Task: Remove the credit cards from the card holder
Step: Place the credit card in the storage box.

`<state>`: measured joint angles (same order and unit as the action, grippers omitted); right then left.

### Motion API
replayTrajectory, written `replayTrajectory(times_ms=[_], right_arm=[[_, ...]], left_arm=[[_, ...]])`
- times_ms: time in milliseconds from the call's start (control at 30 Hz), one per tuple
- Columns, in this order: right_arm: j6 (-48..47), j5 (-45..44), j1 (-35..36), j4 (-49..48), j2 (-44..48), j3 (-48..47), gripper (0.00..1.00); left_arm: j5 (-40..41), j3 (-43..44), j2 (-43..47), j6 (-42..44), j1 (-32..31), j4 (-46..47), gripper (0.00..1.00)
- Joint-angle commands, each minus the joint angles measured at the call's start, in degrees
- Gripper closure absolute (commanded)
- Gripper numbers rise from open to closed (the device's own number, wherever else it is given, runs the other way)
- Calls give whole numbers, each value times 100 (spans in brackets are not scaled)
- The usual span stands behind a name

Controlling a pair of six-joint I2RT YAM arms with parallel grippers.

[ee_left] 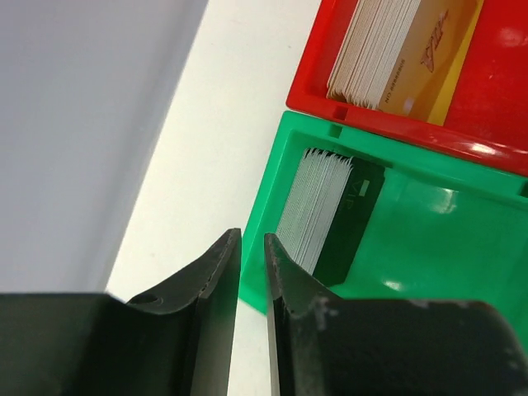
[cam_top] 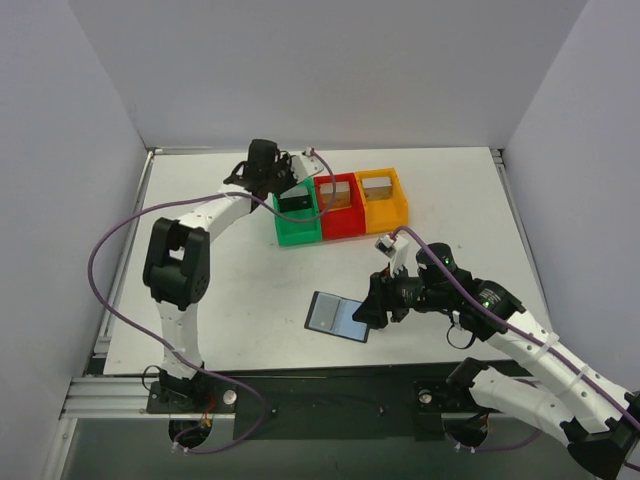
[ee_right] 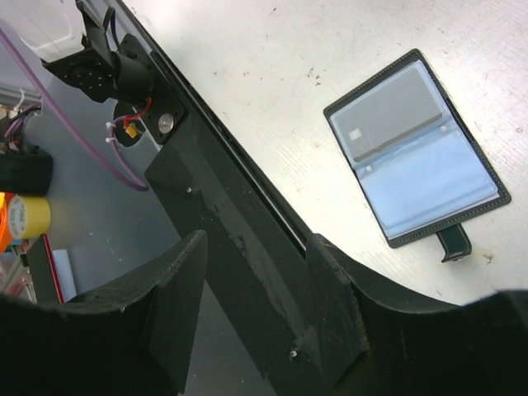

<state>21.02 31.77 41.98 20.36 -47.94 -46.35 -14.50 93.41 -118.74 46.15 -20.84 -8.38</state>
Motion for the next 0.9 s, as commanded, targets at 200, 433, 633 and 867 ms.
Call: replayTrajectory(times_ms=[200, 433, 633, 867], right_arm=[[411, -978, 3, -216, 39, 371, 55], [1159, -2165, 82, -270, -276, 864, 51], [1107, -4230, 951, 398, -576, 627, 35], [1528, -3040, 329, -451, -462, 1224, 0]], left_arm=[[2767, -2229, 3057, -1999, -1764, 1076, 46], [3112, -3178, 4578, -5501, -2302, -364, 15], [2621, -4645, 5772, -7091, -2460, -86, 14], [1513, -7071, 7268, -8973, -2267, 2156, 13]])
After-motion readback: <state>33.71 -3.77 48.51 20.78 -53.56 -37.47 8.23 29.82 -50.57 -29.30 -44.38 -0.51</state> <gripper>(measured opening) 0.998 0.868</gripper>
